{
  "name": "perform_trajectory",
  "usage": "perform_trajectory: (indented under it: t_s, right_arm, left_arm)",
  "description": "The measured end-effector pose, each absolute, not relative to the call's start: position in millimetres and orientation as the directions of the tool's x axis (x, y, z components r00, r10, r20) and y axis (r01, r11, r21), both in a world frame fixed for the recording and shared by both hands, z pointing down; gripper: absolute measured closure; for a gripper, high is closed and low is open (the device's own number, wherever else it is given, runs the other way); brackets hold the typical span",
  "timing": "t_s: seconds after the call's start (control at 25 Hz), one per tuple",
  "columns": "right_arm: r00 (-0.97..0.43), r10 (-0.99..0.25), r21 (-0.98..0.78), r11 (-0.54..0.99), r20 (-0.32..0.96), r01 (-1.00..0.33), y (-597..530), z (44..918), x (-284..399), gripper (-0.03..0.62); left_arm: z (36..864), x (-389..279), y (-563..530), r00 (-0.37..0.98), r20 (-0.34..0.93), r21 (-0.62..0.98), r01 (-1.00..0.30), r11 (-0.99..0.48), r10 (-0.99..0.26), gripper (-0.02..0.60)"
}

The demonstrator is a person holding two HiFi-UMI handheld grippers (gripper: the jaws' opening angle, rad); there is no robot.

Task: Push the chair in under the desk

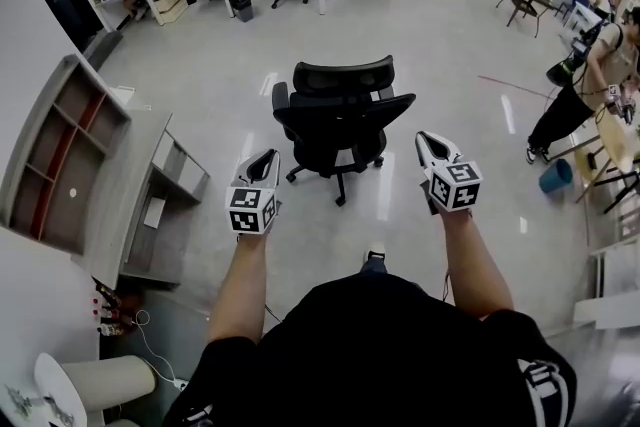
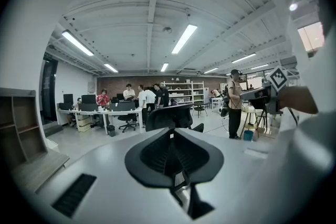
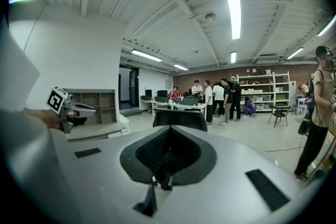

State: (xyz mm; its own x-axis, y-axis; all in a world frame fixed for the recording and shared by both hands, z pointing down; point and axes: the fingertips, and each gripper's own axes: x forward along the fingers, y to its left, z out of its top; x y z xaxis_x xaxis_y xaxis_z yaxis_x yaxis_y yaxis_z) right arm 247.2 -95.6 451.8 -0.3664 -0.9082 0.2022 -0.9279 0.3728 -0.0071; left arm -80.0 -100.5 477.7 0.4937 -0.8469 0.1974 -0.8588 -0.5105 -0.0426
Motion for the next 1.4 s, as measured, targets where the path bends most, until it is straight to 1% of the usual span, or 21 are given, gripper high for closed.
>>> perform_trajectory:
  t_s: [0.28, 0.88, 1.4]
  right_arm:
    - [-0.379, -0.904, -0.026, 0.382, 0.195, -0.924, -134, 461, 256, 0.597]
    - [-0.431, -0.873, -0.054, 0.430, 0.230, -0.901, -276, 480, 290, 0.597]
    - [-0.458, -0.857, -0.072, 0.455, 0.237, -0.888, -365, 487, 328, 0.597]
  left_arm:
    - [486, -73, -131, 0.472, 0.212, -0.048, -0.869, -0.492, -0.855, 0.549]
    - [493, -32, -255, 0.422, 0.263, -0.059, -0.890, -0.452, -0.867, 0.549]
    - [490, -5, -327, 0.360, 0.285, -0.076, -0.915, -0.396, -0.888, 0.549]
